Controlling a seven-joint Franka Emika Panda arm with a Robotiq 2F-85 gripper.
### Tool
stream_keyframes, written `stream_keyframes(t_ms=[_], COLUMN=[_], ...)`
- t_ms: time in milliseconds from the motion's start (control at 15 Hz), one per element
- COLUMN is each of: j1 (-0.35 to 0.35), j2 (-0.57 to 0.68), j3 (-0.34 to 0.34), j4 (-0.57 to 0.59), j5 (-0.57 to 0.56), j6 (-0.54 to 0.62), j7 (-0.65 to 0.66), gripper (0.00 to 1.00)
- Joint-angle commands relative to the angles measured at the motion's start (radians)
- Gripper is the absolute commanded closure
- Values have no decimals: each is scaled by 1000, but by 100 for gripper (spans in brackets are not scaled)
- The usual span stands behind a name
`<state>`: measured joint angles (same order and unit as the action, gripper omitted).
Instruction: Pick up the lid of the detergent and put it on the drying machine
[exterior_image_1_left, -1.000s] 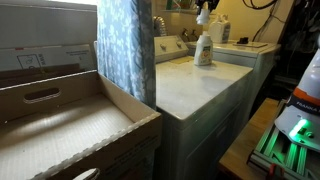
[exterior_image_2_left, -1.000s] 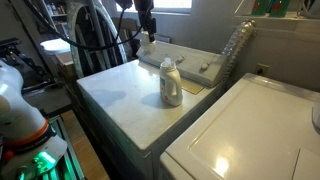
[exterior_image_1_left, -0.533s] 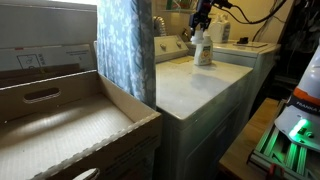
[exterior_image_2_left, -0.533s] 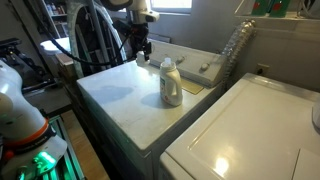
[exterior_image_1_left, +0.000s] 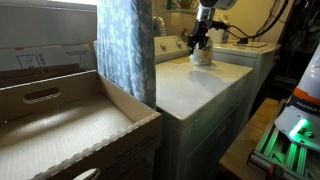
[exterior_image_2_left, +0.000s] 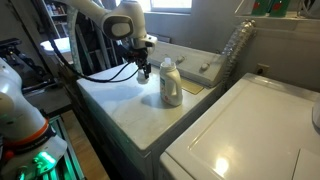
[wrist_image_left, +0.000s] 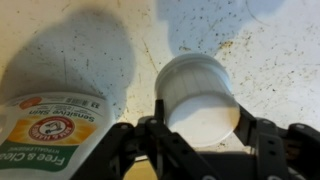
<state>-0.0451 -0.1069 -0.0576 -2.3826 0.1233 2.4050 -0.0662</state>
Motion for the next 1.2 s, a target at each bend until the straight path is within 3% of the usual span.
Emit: stream_keyframes(t_ms=[0, 733, 800, 867, 1133], j1=[2, -1, -1, -2, -10], j2=[25, 77, 79, 80, 41], j3=[1, 3, 3, 4, -3], j4=[-50, -64, -64, -61, -48], j5=[9, 11, 10, 9, 6], j6=[82, 120, 120, 119, 84], j7=[2, 10, 11, 24, 76], gripper=[61, 61, 54, 11, 0])
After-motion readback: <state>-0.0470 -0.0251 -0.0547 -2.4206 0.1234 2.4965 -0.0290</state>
